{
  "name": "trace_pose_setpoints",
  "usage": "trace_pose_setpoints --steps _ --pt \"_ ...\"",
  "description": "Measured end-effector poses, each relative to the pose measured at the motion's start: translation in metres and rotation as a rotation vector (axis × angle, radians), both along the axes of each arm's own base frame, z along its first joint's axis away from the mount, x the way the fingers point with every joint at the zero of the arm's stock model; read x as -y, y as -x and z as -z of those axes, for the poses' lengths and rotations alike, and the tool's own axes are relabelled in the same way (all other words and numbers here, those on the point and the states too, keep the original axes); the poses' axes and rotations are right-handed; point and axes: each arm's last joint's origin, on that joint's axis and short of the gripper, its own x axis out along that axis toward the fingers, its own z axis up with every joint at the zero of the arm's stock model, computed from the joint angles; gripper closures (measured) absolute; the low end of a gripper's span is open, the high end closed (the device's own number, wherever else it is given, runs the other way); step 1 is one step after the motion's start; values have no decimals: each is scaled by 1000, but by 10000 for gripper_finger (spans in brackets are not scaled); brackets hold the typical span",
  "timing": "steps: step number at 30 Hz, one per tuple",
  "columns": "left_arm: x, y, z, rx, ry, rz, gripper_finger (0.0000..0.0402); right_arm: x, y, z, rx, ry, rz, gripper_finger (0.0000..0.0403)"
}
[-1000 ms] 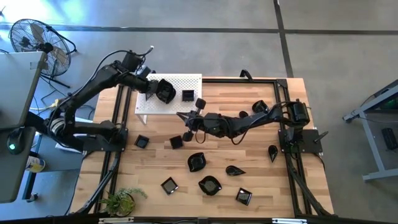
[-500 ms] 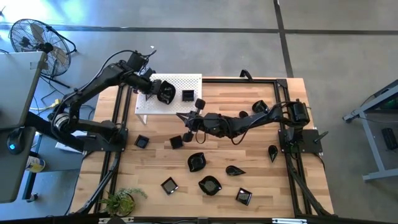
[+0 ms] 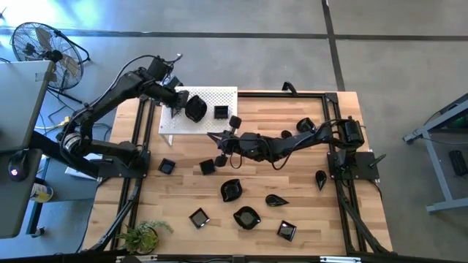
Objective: Pick & Place Mini shaped plates
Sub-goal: Stack the leaf-shaped plate on top of the leaf-shaped plate on the shelf
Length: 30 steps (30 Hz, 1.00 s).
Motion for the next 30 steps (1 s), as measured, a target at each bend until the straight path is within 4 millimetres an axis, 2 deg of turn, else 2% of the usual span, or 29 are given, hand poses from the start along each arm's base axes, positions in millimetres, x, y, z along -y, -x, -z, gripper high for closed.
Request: trace_pose_setpoints --steps 4,8,12,19,24,30 --pt "2 4 -23 -52 -88 12 305 0 0 0 0 0 0 402" --pt "4 6 -31 -73 -124 42 305 0 0 0 1 -2 0 402" --pt "7 6 -26 -58 -127 133 320 0 0 0 2 -3 0 402" --pt "12 8 -13 24 -300 226 395 6 7 -6 -47 -69 26 402" --pt "8 3 -8 61 -407 214 391 22 13 -10 -70 -200 -6 403" --pt "0 -4 0 53 -439 231 399 32 14 -9 -71 -238 -22 403"
